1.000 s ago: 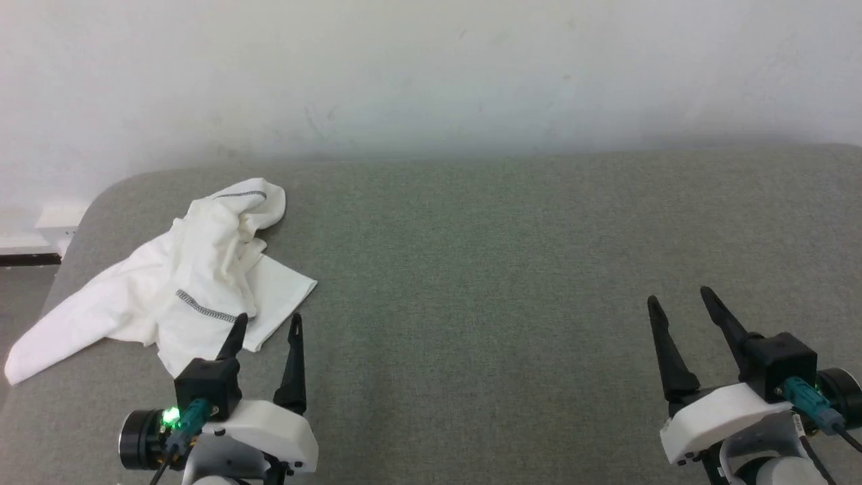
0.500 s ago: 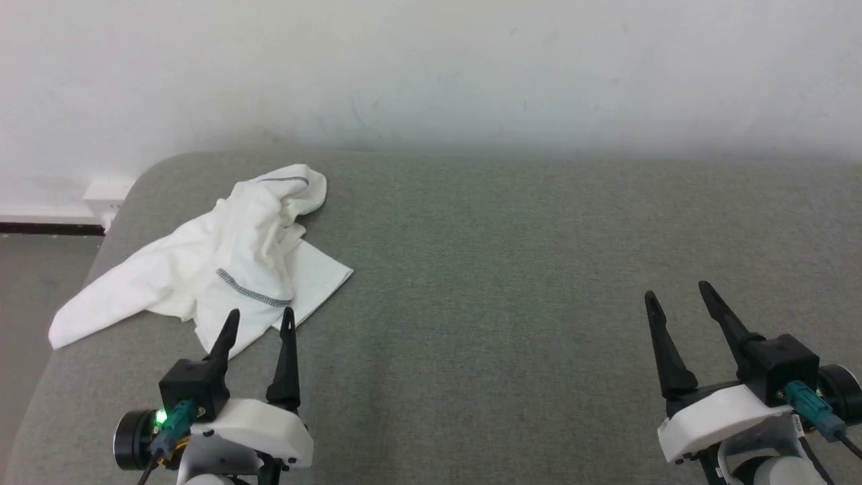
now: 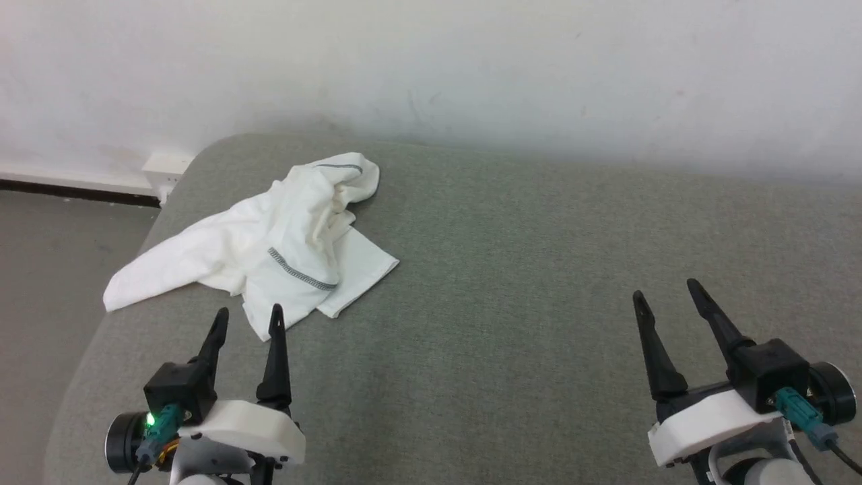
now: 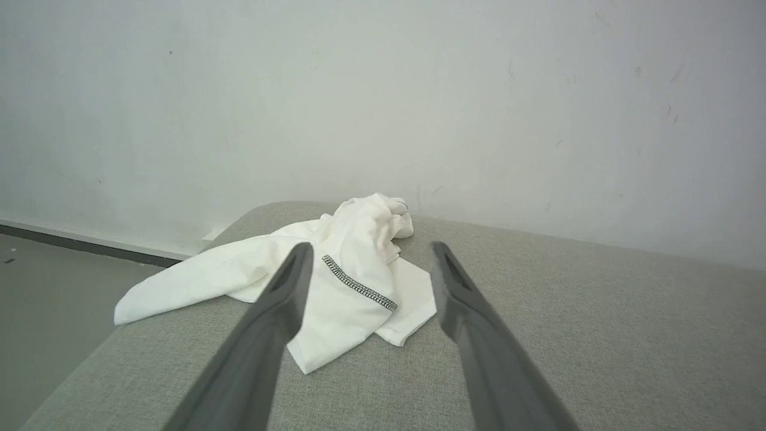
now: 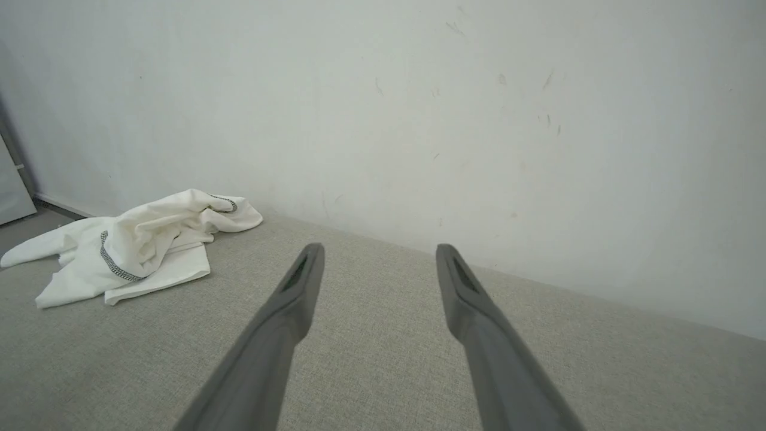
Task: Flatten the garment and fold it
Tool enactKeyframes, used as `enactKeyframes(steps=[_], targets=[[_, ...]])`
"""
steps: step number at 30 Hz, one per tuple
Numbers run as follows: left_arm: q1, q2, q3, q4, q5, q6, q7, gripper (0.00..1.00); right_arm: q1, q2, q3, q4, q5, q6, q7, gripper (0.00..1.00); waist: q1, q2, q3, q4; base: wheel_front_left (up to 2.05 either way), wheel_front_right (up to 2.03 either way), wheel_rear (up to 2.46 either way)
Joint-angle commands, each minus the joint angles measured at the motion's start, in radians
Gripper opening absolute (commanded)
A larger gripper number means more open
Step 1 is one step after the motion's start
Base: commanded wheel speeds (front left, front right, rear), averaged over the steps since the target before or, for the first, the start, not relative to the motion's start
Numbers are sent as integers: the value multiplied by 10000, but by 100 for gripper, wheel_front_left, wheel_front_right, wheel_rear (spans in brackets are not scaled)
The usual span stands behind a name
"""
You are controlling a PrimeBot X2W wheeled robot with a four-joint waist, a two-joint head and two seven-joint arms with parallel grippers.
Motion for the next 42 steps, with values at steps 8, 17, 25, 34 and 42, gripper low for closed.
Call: enactKeyframes(steps=[8, 17, 25, 34, 42], targets=[[31, -11, 163, 46, -324, -68, -259, 100, 122, 19, 178, -66, -110, -4, -258, 100, 0, 1, -77, 604, 0, 0, 0], [18, -12, 204, 34, -665, -55, -447, 100, 135, 22, 264, -138, -142, -5, -446, 100, 0, 1, 35, 1009, 0, 0, 0], [-483, -14, 314, 62, -832, -96, -615, 100, 12, 24, 363, -160, -205, -6, -606, 100, 0, 1, 358, 1050, 0, 0, 0], [-2607, 6, 661, 414, -793, -309, -802, 100, -412, 27, 571, -223, -268, -6, -671, 100, 0, 1, 1091, 637, 0, 0, 0], [-5022, 804, 883, 2080, -889, -564, -410, 100, -869, 30, 676, -171, -216, -7, -817, 100, 0, 1, 1901, -324, 0, 0, 0]])
